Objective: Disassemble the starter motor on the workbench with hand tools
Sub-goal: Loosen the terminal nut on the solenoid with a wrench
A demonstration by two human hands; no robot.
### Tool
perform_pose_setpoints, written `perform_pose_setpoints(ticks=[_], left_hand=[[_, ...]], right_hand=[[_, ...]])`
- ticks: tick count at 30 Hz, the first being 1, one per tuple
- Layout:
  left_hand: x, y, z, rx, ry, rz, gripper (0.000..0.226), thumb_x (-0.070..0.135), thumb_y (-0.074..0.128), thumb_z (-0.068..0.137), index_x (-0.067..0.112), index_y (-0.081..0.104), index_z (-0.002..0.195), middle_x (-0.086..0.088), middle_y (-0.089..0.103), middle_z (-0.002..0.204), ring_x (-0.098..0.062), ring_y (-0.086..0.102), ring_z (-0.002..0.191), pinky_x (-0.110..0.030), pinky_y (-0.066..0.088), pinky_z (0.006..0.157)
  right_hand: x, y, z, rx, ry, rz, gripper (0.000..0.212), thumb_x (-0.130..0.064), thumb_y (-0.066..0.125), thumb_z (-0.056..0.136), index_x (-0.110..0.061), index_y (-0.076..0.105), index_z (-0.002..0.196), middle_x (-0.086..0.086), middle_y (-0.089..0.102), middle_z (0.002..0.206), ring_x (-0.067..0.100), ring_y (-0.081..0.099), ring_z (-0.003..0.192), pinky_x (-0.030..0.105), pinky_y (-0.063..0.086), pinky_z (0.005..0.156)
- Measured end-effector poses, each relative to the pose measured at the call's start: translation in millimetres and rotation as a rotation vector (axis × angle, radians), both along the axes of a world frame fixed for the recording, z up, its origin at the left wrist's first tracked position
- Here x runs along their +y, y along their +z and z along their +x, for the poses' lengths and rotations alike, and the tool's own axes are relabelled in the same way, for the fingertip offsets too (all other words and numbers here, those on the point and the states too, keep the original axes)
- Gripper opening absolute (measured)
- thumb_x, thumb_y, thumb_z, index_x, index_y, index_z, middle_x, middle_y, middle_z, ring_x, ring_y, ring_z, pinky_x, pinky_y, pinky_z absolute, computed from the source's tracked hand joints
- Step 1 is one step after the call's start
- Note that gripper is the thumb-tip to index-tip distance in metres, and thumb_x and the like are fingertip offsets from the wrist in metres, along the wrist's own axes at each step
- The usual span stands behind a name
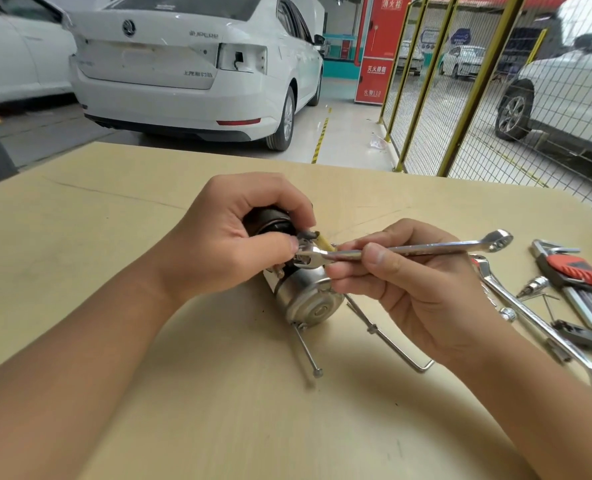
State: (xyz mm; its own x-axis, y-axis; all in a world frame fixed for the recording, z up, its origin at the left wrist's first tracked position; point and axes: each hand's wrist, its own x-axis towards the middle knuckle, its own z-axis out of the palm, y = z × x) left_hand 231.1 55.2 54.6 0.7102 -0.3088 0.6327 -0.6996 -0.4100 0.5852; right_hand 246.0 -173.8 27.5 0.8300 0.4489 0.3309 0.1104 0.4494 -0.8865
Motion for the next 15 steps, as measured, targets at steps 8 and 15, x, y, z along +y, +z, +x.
perform_pose_setpoints(ticks=[8,15], left_hand=[[-3.9,4.2,-3.7,-0.048,0.031,-0.084,0.032,-0.012,0.071,0.072,0.014,0.070,0.092,-0.006,0.075,0.082,-0.025,0.077,0.084,-0.031,0.060,0.074],[-1.2,5.2,-1.6,0.044,-0.013,-0.144,0.025,-0.012,0.073,0.073,0.005,0.069,0.091,-0.007,0.077,0.083,-0.028,0.078,0.086,-0.027,0.056,0.071]], right_hand=[[-7.5,3.1,4.5,0.013,-0.059,-0.009,0.009,-0.002,0.077,0.075,-0.002,0.069,0.076,0.030,0.071,0.089,0.039,0.074,0.076,0.040,0.062,0.067],[-5.2,-1.9,6.2,0.062,-0.013,0.000,0.011,-0.006,0.075,0.074,-0.001,0.067,0.080,0.031,0.071,0.094,0.040,0.075,0.082,0.039,0.062,0.071]])
